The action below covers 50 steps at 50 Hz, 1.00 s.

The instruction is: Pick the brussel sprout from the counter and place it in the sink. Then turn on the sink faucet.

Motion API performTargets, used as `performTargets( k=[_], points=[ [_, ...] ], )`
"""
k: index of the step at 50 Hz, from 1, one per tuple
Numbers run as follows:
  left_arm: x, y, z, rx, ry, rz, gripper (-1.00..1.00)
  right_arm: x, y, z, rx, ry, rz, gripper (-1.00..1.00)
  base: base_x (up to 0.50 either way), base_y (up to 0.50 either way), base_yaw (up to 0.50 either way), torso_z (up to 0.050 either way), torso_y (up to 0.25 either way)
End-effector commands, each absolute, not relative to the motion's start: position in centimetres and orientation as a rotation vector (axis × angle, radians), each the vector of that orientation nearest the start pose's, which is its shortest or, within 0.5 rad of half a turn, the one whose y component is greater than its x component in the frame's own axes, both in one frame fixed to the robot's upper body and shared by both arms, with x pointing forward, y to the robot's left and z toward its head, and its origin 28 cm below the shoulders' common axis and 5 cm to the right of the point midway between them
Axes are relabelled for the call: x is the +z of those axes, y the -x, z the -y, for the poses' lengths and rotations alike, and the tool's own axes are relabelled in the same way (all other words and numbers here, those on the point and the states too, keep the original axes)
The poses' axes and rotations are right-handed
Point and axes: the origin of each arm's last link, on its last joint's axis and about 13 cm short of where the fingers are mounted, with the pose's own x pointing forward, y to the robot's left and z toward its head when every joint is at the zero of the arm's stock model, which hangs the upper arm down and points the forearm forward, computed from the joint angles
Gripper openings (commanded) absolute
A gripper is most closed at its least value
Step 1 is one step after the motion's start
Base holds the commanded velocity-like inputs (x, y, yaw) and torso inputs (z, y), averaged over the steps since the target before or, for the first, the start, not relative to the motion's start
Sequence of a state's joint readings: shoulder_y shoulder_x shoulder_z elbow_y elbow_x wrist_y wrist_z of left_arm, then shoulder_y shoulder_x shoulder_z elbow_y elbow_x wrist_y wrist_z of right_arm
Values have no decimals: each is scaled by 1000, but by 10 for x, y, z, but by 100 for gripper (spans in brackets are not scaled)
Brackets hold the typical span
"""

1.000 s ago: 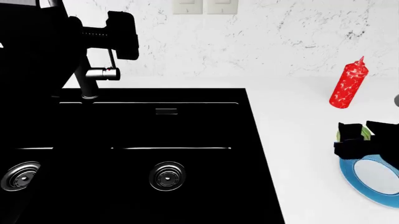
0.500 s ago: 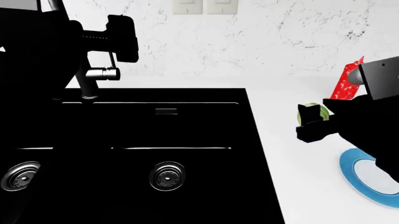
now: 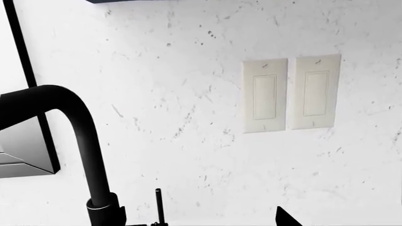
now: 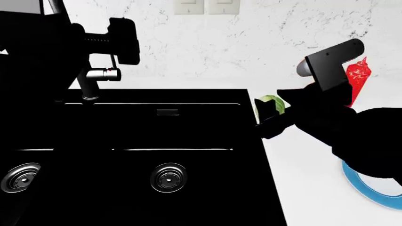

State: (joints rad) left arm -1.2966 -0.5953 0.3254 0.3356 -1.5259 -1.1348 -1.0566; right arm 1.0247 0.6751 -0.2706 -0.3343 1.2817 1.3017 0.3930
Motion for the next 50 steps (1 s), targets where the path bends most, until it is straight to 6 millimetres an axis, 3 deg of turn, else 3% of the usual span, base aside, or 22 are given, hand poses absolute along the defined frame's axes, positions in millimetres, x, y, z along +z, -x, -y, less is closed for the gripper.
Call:
performTargets(
  k=[1, 20, 41, 50],
  points=[
    [331, -254, -222, -15, -66, 57, 100, 266, -273, 130, 465, 224, -240, -100, 0, 0, 0, 0, 0],
    [331, -254, -221, -20, -64, 57, 100, 262, -293, 92, 618, 248, -227, -100, 0, 0, 0, 0, 0],
    [327, -254, -218, -25, -68, 51, 100, 238, -305, 57, 761, 254, -274, -100, 0, 0, 0, 0, 0],
    [325, -256, -219, -25, -67, 45, 100, 237, -307, 52, 782, 253, -276, -100, 0, 0, 0, 0, 0]
  ],
)
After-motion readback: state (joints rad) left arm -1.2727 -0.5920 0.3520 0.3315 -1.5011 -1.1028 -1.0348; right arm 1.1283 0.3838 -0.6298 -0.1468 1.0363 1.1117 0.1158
